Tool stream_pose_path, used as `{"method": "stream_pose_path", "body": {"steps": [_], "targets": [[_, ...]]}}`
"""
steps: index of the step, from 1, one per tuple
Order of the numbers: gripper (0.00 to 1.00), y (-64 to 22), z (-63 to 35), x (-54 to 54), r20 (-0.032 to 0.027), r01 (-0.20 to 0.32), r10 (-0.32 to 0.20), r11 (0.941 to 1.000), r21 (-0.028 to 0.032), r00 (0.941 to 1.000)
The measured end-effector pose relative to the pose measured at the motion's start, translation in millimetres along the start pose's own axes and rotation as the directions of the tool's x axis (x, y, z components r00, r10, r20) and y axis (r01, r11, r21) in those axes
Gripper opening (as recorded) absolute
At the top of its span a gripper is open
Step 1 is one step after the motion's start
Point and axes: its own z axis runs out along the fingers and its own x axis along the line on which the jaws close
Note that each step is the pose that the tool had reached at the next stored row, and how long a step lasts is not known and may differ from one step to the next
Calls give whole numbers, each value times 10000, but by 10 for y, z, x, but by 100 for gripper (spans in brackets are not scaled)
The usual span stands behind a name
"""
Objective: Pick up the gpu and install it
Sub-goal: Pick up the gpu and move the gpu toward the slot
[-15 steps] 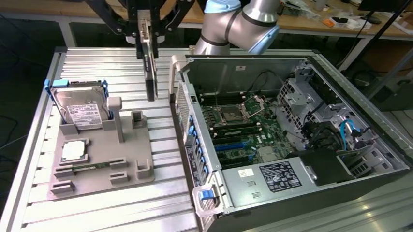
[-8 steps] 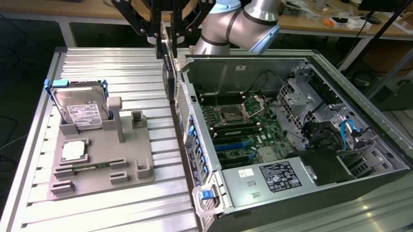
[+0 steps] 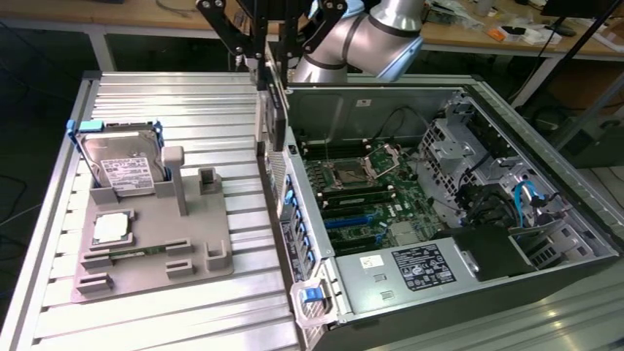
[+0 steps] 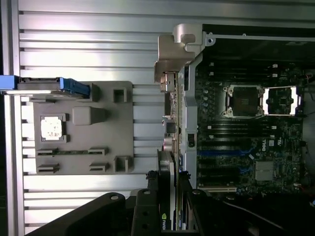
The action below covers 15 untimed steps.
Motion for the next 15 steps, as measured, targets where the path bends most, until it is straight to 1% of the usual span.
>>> {"method": "stream_pose_path", "body": {"steps": [8, 15], "targets": [[27, -1, 21, -239, 0, 0, 0, 10000, 0, 10000], [27, -2, 35, -390, -1, 0, 0, 10000, 0, 10000]]}}
